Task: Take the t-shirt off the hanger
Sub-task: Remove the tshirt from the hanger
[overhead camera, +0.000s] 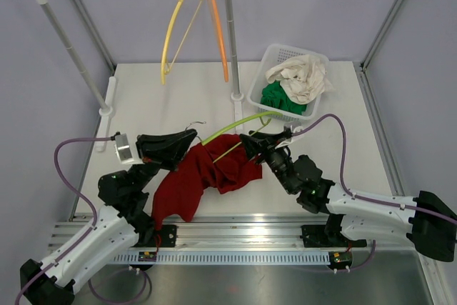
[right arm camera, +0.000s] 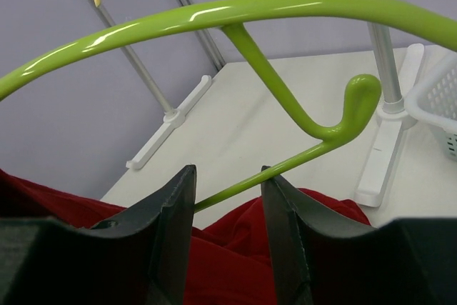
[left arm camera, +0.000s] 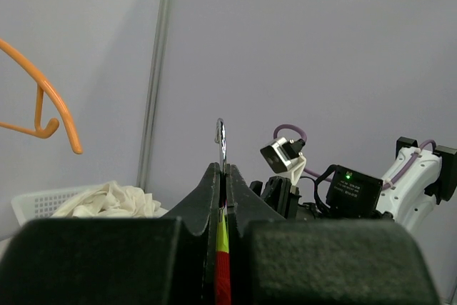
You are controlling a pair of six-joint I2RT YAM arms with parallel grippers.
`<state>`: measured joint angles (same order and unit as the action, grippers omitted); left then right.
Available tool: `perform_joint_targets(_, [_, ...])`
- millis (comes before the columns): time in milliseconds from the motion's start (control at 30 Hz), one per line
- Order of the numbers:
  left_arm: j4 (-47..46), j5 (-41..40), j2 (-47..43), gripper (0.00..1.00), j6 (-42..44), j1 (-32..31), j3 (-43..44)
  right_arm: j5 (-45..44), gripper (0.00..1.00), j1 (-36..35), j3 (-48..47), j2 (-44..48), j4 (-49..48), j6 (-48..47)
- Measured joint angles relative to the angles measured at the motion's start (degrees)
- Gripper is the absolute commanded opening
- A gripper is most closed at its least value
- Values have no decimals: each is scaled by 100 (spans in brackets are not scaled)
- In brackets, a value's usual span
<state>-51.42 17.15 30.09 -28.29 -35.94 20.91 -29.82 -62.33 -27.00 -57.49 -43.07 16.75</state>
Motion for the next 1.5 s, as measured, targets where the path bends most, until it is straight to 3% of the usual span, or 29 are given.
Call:
perform_joint_targets(567, [-98, 199, -127, 0, 173, 0, -83, -114, 36, 0, -20, -61, -122, 612])
perform_joint_targets(867, [-140, 190, -127, 0, 297, 0, -83, -212, 0, 13, -94, -186, -315, 721])
perform_joint_targets(1500, [-227, 160, -44, 1, 387, 0, -83, -413, 0, 22, 208, -166, -1552, 907])
